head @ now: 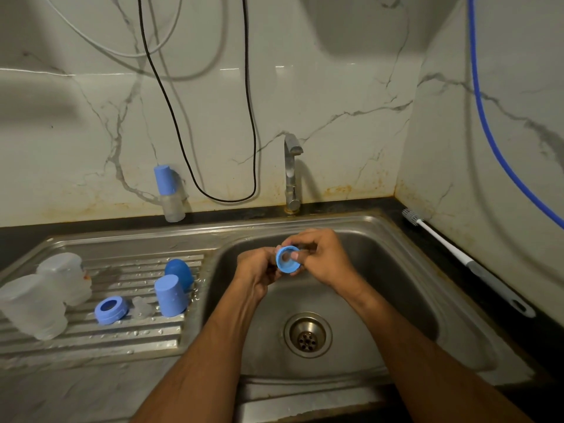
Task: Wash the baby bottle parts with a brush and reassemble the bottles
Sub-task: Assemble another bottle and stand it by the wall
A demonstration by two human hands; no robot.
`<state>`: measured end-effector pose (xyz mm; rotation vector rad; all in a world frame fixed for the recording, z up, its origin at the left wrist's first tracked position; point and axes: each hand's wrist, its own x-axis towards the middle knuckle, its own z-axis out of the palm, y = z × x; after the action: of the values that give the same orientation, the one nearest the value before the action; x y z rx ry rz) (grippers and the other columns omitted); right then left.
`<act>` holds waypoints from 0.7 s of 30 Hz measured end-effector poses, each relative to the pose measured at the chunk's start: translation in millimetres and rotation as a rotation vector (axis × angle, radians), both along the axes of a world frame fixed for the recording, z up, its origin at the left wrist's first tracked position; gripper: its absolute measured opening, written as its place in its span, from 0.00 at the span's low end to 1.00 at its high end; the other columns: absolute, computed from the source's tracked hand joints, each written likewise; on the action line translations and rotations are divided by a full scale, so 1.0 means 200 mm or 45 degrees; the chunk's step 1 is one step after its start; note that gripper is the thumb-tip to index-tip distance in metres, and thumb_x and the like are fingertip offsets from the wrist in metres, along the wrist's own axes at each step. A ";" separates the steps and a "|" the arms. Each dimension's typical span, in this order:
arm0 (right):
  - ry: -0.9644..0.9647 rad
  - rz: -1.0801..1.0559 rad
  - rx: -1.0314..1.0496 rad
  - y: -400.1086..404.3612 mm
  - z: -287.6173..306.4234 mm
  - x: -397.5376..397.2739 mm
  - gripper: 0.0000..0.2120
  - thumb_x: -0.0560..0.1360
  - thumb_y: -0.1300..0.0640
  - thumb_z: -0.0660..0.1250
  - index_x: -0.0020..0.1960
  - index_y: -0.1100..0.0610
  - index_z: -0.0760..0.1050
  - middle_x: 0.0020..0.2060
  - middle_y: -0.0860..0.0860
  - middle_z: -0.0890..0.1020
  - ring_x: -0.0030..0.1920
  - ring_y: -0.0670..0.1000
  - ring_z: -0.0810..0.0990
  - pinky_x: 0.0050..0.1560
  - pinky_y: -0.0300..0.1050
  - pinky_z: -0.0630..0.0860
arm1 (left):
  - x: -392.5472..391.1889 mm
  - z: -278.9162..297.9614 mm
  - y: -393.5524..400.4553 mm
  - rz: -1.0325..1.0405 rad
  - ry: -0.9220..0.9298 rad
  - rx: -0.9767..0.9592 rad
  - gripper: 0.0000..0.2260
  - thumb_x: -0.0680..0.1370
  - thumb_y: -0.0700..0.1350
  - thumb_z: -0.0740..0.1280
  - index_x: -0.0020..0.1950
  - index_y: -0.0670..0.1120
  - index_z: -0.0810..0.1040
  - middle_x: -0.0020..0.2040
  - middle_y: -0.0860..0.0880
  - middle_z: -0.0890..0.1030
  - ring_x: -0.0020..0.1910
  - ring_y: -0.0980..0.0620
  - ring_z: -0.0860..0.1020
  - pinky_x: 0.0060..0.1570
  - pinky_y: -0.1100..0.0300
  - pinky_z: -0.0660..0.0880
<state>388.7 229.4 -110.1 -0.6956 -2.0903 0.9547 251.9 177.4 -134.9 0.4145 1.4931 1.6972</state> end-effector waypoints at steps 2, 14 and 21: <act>0.016 0.000 -0.137 0.00 0.00 0.01 0.13 0.75 0.67 0.73 0.59 0.59 0.83 0.51 0.50 0.84 0.45 0.38 0.81 0.42 0.29 0.78 | 0.00 -0.01 -0.02 -0.017 0.115 0.063 0.03 0.76 0.37 0.71 0.47 0.38 0.83 0.42 0.41 0.86 0.40 0.47 0.83 0.47 0.53 0.82; -0.025 0.019 -0.365 0.01 -0.05 0.03 0.20 0.75 0.64 0.74 0.66 0.59 0.78 0.57 0.52 0.84 0.49 0.43 0.83 0.48 0.35 0.81 | -0.02 0.01 -0.06 -0.097 0.721 0.387 0.09 0.76 0.33 0.71 0.55 0.39 0.83 0.49 0.44 0.86 0.51 0.48 0.85 0.52 0.56 0.82; -0.139 0.015 -0.125 0.00 -0.07 0.02 0.22 0.70 0.63 0.79 0.62 0.57 0.81 0.55 0.50 0.85 0.42 0.28 0.79 0.42 0.23 0.74 | 0.00 0.02 -0.06 -0.127 0.793 0.426 0.10 0.74 0.32 0.73 0.54 0.38 0.82 0.47 0.43 0.86 0.49 0.47 0.85 0.52 0.55 0.82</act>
<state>393.0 230.2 -123.6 -0.8024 -2.1558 1.0528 251.2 165.7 -130.9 1.2677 1.5631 1.8315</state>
